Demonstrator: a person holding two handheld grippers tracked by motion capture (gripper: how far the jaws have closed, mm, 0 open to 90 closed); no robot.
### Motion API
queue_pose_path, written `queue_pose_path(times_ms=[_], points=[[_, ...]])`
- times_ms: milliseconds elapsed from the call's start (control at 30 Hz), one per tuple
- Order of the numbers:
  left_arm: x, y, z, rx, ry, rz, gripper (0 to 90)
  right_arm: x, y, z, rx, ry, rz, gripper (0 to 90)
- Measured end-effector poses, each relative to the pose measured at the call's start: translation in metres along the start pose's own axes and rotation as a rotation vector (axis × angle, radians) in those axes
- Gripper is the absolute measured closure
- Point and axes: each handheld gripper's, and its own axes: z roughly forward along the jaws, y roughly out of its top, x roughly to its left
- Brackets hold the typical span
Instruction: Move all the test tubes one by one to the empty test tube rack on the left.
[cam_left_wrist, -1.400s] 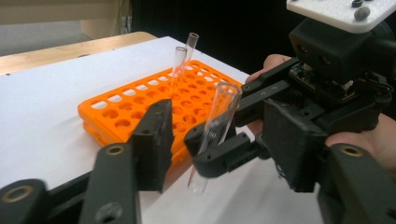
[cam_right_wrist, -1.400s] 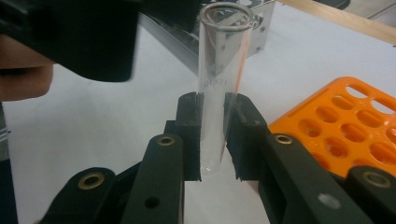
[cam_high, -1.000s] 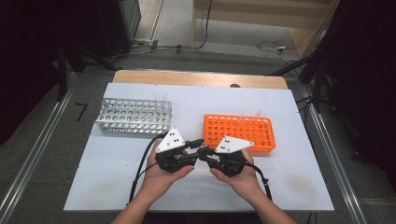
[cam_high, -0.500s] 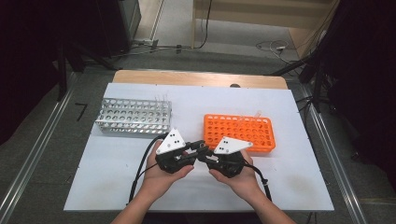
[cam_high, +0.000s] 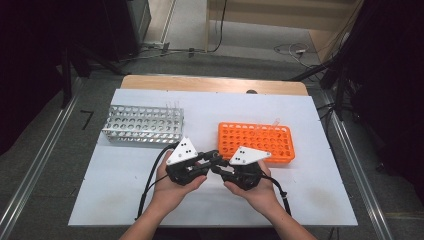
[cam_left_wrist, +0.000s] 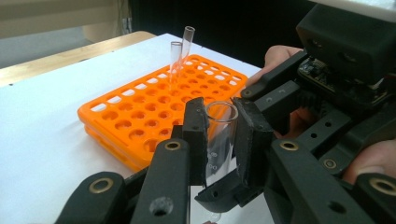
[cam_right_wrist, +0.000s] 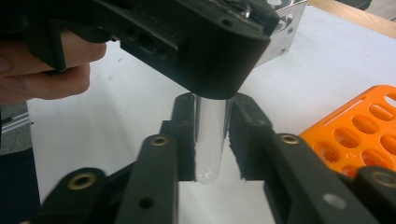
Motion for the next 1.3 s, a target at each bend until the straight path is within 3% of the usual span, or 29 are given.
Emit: queue_pose_path(times_ms=[133, 300, 433, 667, 1033, 1300], points=[[0.002, 0.0, -0.001, -0.005, 0.008, -0.001, 76.7, -0.003, -0.001, -0.002, -0.015, 0.01, 0.011, 51.3], [0.007, 0.001, -0.004, -0.009, 0.029, -0.008, 76.7, -0.009, -0.001, -0.009, -0.023, -0.005, 0.028, 22.2], [0.013, 0.001, -0.007, -0.014, 0.043, -0.017, 76.7, -0.016, -0.005, -0.017, -0.044, 0.006, 0.049, 9.2], [0.02, 0.001, -0.012, -0.018, 0.065, -0.028, 76.8, -0.033, -0.013, -0.031, -0.058, -0.007, 0.085, 0.6], [0.04, 0.007, -0.026, -0.032, 0.13, -0.032, 76.8, -0.059, -0.031, -0.056, -0.102, -0.047, 0.099, 0.0], [0.059, 0.01, -0.039, -0.042, 0.187, -0.042, 76.8, -0.081, -0.043, -0.07, -0.131, -0.09, 0.142, 0.0]])
